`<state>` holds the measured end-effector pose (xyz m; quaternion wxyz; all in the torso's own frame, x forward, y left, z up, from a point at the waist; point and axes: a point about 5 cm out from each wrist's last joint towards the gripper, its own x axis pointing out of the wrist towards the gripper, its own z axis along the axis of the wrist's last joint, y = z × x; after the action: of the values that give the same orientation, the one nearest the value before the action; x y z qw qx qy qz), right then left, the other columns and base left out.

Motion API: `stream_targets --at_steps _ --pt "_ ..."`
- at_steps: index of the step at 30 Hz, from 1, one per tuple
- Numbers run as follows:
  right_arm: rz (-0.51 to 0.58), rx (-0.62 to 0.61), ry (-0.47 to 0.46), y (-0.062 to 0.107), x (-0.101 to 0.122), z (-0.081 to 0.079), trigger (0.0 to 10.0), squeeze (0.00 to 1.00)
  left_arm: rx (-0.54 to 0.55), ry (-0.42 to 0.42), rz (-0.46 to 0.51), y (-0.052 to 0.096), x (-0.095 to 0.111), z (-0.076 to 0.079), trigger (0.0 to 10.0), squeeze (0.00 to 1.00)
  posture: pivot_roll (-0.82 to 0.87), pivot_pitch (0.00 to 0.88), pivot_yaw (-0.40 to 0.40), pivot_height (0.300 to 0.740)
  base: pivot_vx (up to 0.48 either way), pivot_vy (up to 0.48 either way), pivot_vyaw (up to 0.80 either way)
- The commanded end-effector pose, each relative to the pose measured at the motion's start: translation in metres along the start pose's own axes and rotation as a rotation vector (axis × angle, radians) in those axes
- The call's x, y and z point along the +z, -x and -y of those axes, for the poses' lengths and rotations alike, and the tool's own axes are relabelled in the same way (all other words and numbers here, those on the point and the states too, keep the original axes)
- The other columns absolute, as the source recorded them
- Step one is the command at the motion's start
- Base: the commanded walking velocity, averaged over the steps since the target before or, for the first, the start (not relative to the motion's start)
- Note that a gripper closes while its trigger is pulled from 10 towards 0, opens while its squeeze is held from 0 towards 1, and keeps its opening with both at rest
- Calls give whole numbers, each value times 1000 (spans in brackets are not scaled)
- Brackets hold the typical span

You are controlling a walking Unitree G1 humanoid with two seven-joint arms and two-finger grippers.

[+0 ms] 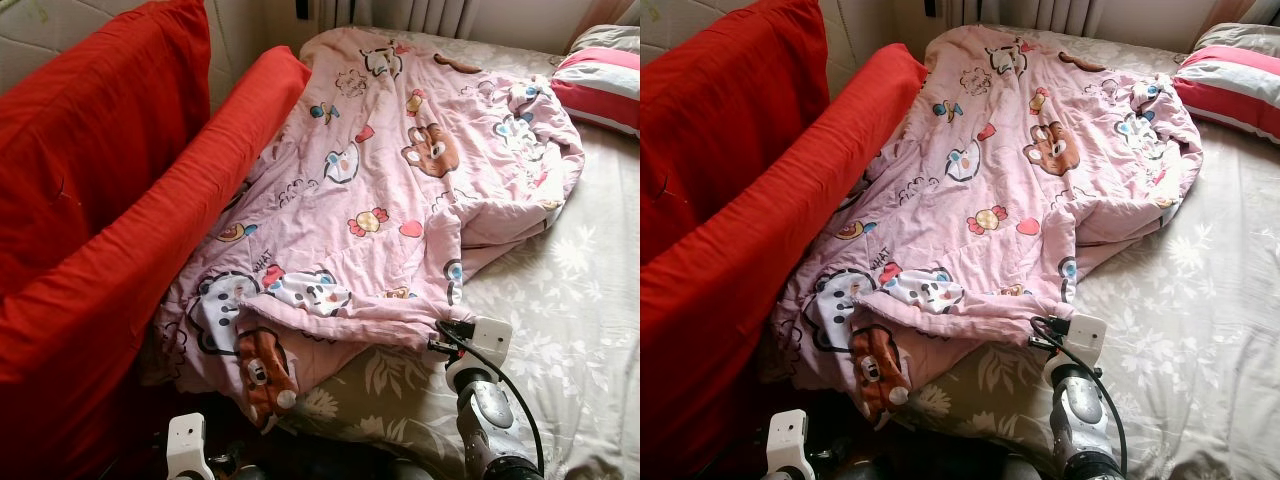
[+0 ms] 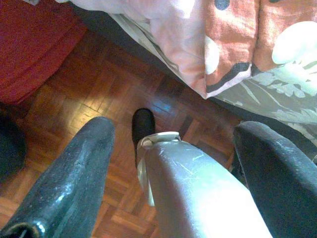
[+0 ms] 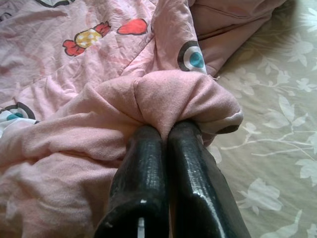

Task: Clean up the room

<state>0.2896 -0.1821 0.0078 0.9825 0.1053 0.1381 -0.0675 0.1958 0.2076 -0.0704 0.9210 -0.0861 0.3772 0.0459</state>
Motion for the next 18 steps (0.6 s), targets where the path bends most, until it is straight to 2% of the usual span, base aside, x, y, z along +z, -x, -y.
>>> stream_targets --at_steps 1,15,18 --pt "-22 -20 -9 3 -7 4 10000 0 12 1 -47 4 -13 -5 10000 0 -6 226 21 740 -262 0 0" --pt "-19 -26 -9 2 -5 4 10000 0 9 -1 -47 5 -14 -5 10000 0 -4 213 25 740 -293 0 0" --pt "4 -64 -10 1 -1 9 10000 0 7 -4 -48 5 -14 -5 10000 0 -3 210 27 740 -292 0 0"
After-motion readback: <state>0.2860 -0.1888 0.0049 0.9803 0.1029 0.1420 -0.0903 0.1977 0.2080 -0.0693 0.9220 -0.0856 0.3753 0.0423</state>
